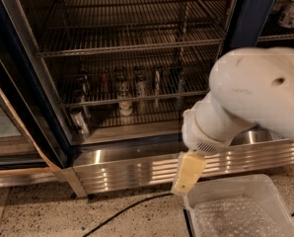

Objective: Pick coke can from bottom shelf of fridge

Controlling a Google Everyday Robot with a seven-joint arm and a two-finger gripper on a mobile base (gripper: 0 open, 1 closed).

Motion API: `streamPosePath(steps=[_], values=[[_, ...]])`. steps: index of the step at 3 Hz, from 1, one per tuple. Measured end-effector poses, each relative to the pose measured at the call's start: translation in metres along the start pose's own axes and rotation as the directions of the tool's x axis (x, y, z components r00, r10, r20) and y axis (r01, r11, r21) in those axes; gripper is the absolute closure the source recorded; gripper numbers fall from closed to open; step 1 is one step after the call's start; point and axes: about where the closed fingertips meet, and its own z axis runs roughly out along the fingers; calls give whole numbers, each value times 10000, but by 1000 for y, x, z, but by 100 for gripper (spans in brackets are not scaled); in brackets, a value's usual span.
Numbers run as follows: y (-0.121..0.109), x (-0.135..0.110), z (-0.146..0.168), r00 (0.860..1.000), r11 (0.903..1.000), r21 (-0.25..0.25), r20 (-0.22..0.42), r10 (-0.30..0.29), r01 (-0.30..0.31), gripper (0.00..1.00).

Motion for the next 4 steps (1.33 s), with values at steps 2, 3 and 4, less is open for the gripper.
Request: streamPosePath(steps=[2,3,4], values=[[15,12,56,9999,9995,-313,81,-99,101,0],[12,4,75,9996,9997,-230,249,97,-92,0],[9,-7,120,9971,9990,-124,626,441,-434,0]])
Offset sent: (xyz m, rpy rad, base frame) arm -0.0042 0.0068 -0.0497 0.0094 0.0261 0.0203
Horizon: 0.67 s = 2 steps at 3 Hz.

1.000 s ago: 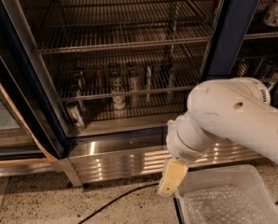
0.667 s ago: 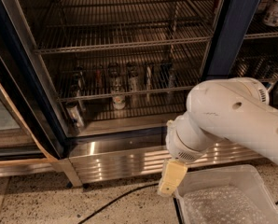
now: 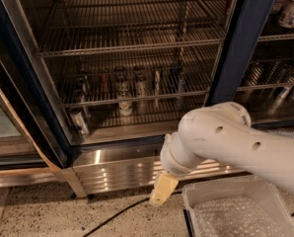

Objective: Pick coke can from bottom shelf of fridge

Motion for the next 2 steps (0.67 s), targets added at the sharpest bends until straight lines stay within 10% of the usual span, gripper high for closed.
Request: streamPosePath(steps=[2], values=[[-33,-18,73,9878,9959,824,1476,-495,376,0]])
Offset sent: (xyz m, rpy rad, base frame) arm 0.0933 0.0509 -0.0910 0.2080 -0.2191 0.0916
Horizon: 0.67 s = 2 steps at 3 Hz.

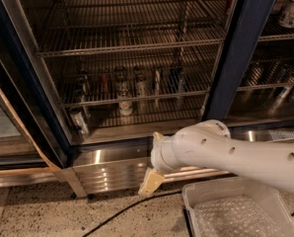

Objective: Pick coke can from bottom shelf of fridge

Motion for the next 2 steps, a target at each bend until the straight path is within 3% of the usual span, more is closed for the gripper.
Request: streamPosePath(steps=[1,2], values=[[-15,-5,37,9941,9971,310,822,-712,689,0],[-30,-6,75,9859,9946,127,1313,-1036,1029,0]])
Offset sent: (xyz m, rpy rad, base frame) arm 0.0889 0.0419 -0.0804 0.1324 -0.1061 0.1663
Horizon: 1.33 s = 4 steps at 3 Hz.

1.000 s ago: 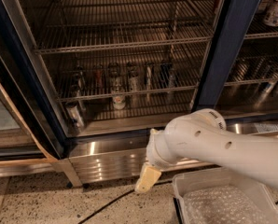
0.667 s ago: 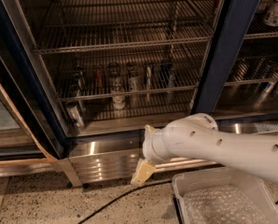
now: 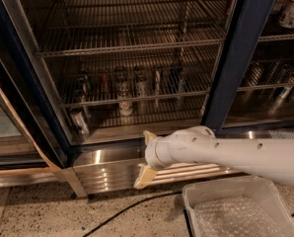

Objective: Pick coke can from bottom shelf of fridge

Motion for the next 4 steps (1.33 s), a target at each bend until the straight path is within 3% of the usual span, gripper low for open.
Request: streamPosePath(steps=[2,3,4], values=[[2,0,3,9997,9999,29,203,105,-105,0],[13,8,32,9969,9981,127,519,591,-598,0],[-1,5,61,9874,9905,829,1233,992,-1099,0]])
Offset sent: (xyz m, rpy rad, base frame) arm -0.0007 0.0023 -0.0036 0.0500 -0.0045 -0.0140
